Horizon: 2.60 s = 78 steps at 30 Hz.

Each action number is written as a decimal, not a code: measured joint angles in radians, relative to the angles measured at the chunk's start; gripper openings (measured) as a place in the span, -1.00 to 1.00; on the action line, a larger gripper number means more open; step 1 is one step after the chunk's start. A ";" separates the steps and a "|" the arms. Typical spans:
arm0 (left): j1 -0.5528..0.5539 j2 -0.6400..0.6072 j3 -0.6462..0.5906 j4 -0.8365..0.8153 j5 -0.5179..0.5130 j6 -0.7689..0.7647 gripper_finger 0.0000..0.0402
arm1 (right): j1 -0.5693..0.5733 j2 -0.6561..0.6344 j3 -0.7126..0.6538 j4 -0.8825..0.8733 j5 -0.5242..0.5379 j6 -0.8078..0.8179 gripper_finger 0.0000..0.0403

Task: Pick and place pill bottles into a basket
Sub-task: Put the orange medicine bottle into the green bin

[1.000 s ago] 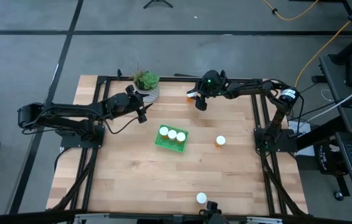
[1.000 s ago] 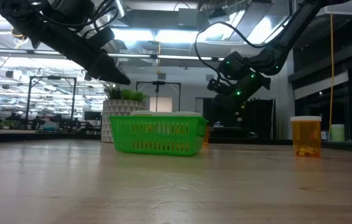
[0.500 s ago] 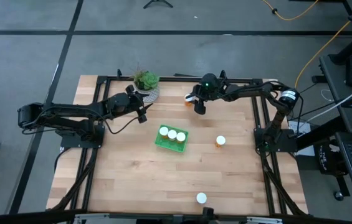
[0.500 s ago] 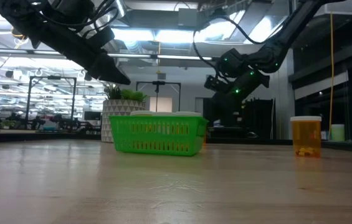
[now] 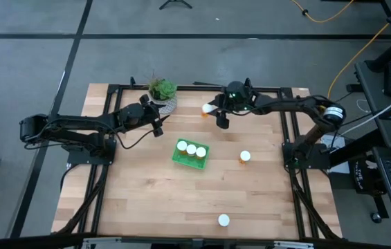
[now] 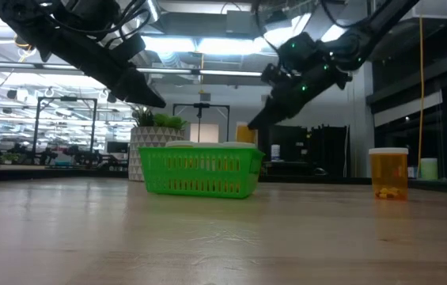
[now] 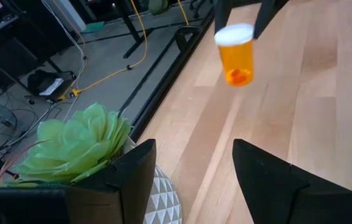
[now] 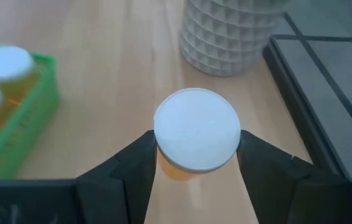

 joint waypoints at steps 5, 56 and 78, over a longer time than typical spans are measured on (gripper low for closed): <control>0.000 0.000 0.000 -0.014 0.001 0.000 0.05 | 0.047 -0.056 0.000 -0.041 0.000 0.017 0.04; 0.000 -0.001 0.000 -0.022 0.258 -0.036 0.05 | 0.531 -0.209 0.002 0.035 0.205 0.225 0.04; -0.090 -0.039 0.000 0.062 0.696 -0.109 0.05 | 0.532 -0.209 0.002 0.034 0.216 0.252 0.04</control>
